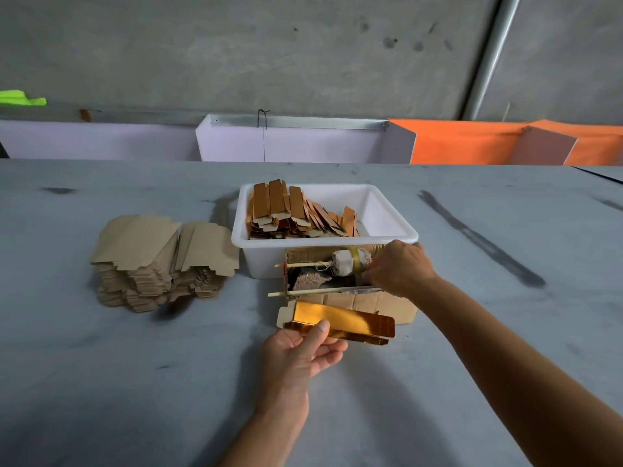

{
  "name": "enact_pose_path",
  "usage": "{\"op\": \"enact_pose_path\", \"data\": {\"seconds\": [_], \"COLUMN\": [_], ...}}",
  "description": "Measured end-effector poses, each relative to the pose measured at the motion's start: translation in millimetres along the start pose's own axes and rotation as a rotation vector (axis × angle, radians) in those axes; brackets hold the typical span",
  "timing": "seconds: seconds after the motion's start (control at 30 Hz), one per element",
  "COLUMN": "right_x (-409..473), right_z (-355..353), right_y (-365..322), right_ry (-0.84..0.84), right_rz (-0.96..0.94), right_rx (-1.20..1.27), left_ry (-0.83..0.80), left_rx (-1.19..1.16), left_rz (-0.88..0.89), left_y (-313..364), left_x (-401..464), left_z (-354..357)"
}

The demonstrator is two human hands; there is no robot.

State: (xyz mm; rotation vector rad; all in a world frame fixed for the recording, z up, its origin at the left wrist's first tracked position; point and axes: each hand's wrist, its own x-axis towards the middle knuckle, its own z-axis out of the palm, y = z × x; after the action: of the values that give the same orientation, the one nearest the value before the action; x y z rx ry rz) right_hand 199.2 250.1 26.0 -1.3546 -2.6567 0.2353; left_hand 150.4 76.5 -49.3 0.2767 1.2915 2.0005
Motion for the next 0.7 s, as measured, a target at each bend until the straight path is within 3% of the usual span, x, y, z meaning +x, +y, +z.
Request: {"op": "enact_pose_path", "data": {"seconds": [0.37,0.7], "right_x": [6.9,6.9], "right_z": [3.7,5.8], "right_y": [-9.4,-10.7], "right_ry": [-0.079,-0.025], "right_rz": [0.054,0.129], "right_rx": [-0.007,0.132], "left_ry": [-0.019,-0.009], "left_rx": [0.019,0.038], "left_rz": [0.017,0.002], "left_y": [0.1,0.9], "left_x": [-1.7,-1.3], "left_z": [-1.1,-1.2]}}
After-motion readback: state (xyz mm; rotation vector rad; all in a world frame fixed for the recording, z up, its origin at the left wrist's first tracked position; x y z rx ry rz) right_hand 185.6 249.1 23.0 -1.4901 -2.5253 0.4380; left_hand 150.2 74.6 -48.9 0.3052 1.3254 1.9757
